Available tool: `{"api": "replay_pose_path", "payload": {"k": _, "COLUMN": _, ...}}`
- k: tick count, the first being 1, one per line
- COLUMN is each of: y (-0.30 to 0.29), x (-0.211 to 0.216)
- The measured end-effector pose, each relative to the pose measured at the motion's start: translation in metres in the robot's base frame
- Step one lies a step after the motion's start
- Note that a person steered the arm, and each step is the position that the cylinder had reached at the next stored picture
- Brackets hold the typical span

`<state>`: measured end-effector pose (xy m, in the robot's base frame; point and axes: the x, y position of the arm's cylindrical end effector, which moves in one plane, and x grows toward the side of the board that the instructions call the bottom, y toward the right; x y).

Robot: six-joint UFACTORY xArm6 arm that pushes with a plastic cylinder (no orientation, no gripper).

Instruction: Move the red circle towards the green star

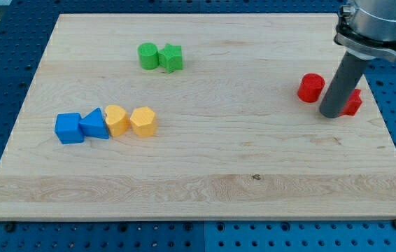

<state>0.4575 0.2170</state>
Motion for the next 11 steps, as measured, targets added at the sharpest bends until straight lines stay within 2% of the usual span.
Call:
{"api": "replay_pose_path", "payload": {"k": 2, "y": 0.026, "x": 0.002}}
{"api": "replay_pose_path", "payload": {"k": 6, "y": 0.020, "x": -0.022}}
{"api": "replay_pose_path", "payload": {"k": 11, "y": 0.003, "x": -0.022}}
